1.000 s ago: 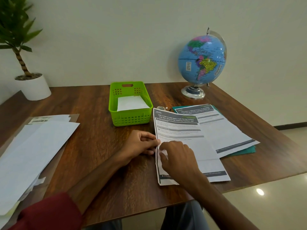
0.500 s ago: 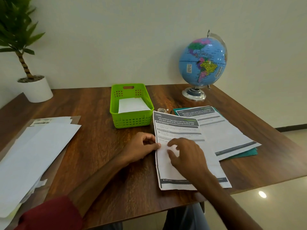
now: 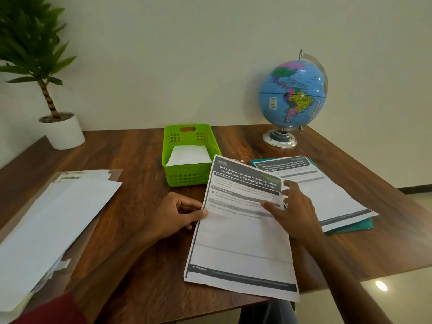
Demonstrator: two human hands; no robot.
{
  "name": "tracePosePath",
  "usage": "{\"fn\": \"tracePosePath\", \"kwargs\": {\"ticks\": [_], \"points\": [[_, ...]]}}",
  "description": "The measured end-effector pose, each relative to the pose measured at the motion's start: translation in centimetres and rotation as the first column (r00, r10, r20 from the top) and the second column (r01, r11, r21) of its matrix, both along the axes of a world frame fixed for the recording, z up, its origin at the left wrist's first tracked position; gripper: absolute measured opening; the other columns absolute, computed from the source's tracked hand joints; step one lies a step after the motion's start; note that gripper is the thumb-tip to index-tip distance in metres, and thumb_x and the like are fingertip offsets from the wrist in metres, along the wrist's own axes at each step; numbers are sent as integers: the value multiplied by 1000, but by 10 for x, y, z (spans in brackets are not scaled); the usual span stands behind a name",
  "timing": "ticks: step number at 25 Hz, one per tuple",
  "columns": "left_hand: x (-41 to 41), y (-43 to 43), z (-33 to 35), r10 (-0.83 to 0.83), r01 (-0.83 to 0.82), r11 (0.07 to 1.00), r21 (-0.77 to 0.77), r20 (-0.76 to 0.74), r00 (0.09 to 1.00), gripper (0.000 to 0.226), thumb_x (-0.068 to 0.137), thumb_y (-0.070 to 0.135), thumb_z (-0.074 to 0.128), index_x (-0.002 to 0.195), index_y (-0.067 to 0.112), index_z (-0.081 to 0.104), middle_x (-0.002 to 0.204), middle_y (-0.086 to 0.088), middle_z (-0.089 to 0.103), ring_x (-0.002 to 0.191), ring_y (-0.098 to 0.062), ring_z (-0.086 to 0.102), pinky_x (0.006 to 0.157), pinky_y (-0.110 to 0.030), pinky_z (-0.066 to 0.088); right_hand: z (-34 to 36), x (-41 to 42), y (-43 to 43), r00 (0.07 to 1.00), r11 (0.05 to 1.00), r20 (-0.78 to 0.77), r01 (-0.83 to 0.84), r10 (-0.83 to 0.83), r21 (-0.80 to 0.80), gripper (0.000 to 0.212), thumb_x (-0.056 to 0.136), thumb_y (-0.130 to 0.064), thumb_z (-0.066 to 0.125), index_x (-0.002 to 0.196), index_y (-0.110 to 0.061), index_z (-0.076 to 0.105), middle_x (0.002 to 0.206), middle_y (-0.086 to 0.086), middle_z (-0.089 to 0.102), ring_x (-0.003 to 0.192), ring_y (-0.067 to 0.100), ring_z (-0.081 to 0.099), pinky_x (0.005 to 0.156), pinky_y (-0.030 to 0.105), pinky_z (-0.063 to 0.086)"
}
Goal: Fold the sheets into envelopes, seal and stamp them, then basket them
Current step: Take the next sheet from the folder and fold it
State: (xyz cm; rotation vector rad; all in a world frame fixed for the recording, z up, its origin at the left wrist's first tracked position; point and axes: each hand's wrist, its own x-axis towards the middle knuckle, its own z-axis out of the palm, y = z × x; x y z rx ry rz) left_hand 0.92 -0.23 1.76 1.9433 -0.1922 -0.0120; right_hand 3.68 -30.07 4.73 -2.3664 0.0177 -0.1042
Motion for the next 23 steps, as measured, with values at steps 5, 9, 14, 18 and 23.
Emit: {"fn": "tracePosePath", "kwargs": {"ticks": [5, 9, 14, 18, 23], "points": [[-3, 8, 3, -38, 38, 999, 36, 9, 999, 23, 87, 22, 78, 108, 14, 79, 101, 6, 79, 84, -20, 77, 61, -31, 61, 7, 13, 1, 993, 993, -107, 60, -50, 100, 81, 86, -38, 79, 151, -18, 34, 149, 6, 54, 124, 27, 60, 103, 42, 50], [-2, 6, 4, -37, 32, 994, 102, 53, 998, 18, 89, 24, 76, 106, 20, 77, 99, 9, 79, 84, -16, 76, 62, -31, 62, 4, 21, -10, 986, 962, -81, 162, -148, 219, 60, 90, -32, 77, 142, -19, 49, 133, 6, 64, 101, 16, 60, 86, 35, 52], [-3, -3, 4, -55, 50, 998, 41, 130, 990, 27, 90, 19, 76, 116, 18, 72, 102, 3, 78, 91, -17, 75, 65, -30, 62, -4, 28, -17, 962, 916, 123, 186, -242, 355, 26, 97, -27, 68, 121, -16, 67, 128, 2, 70, 103, 18, 67, 92, 34, 56], [-5, -12, 8, -91, 88, 996, 28, 136, 987, 21, 92, 23, 74, 113, 20, 74, 100, 4, 78, 88, -18, 75, 66, -32, 62, -4, 31, -15, 941, 864, 214, 129, -261, 486, 20, 103, -23, 57, 121, -16, 66, 125, -2, 68, 101, 14, 63, 78, 14, 46], [-7, 3, 13, 221, -390, 894, 220, 542, 811, 9, 97, 26, 66, 101, 25, 74, 95, 17, 73, 86, -1, 67, 77, -14, 52, -14, 37, -3, 978, 848, 157, 33, -136, 529, 15, 104, -23, 56, 110, -27, 69, 122, -5, 71, 108, 16, 67, 97, 34, 53]]}}
